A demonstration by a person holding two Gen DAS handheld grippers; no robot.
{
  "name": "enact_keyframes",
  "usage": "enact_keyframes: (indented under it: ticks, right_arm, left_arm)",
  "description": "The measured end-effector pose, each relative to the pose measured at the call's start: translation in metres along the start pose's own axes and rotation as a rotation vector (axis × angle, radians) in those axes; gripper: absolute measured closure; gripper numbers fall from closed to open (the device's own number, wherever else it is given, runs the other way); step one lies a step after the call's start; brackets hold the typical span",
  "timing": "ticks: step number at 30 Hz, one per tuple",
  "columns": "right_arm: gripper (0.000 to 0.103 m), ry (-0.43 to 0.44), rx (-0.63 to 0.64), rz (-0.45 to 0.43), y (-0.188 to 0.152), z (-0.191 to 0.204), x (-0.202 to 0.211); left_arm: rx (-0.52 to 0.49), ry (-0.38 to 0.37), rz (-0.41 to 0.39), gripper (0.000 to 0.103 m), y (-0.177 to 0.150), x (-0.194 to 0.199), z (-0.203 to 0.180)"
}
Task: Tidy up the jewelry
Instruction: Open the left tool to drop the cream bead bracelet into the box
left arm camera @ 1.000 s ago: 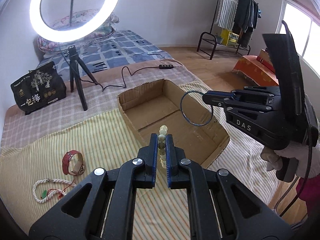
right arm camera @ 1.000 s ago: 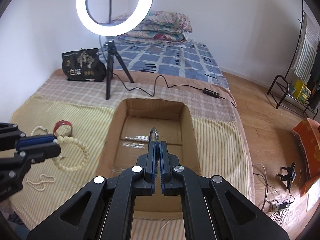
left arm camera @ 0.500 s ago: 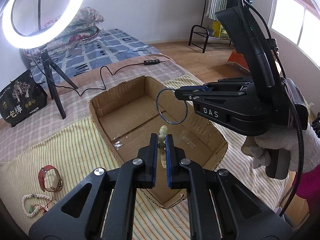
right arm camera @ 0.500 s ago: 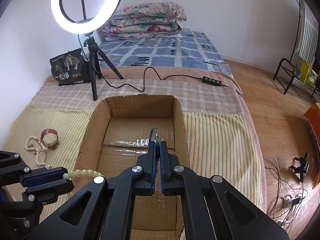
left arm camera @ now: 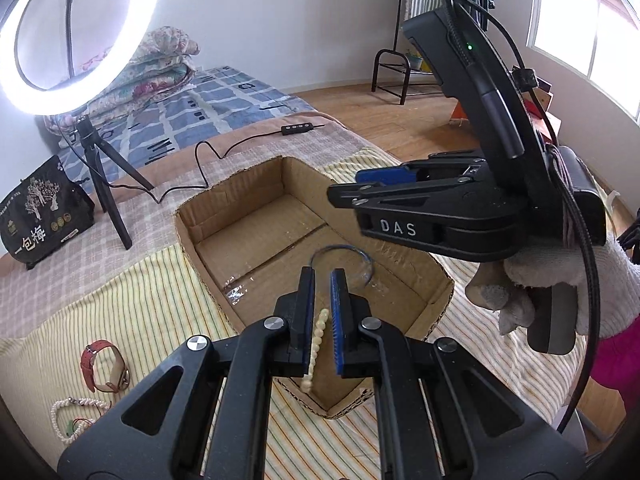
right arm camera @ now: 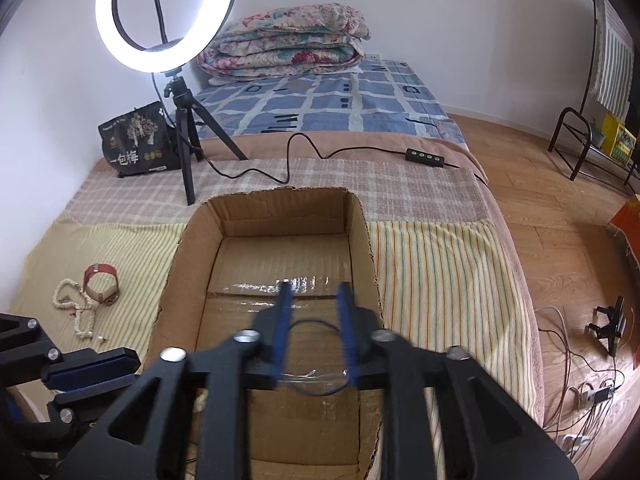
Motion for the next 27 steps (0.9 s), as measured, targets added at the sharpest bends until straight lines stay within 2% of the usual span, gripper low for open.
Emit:
enact_keyframes:
  ticks: [13, 20, 24, 27]
  right_arm:
    - [0.07, -0.037, -0.015, -0.023, 0.002, 0.001, 0.019]
    - [0.07, -0.057, -0.025, -0.05, 0.004, 0.009, 0.05]
    - [0.061, -0.056, -0.022, -0.071, 0.002, 0.02, 0.073]
    - [0.059, -0.045, -0.015, -0.083, 0.0, 0.033, 0.087]
  left_arm:
    - [-0.015, 0.016, -0.02, 0.097, 0.0, 0.021, 0.003]
    - [0.002, 0.026, -0.051, 0.097, 0.001, 0.057, 0.018]
    - [0.027, 0.049, -0.058, 0.097, -0.002, 0.082, 0.04]
    - [0.046, 0.076, -0.062, 0.097, -0.007, 0.103, 0.06]
Point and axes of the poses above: each gripper's, at about its wrist camera, not at the fingertips, and x roughly against the way its jaws point, z to its left, y to its top, the point moved 4 cm from there along -x, roughly the way its jaws point, and after that the axes turned 4 degrees about -z, right-handed, at the moved point
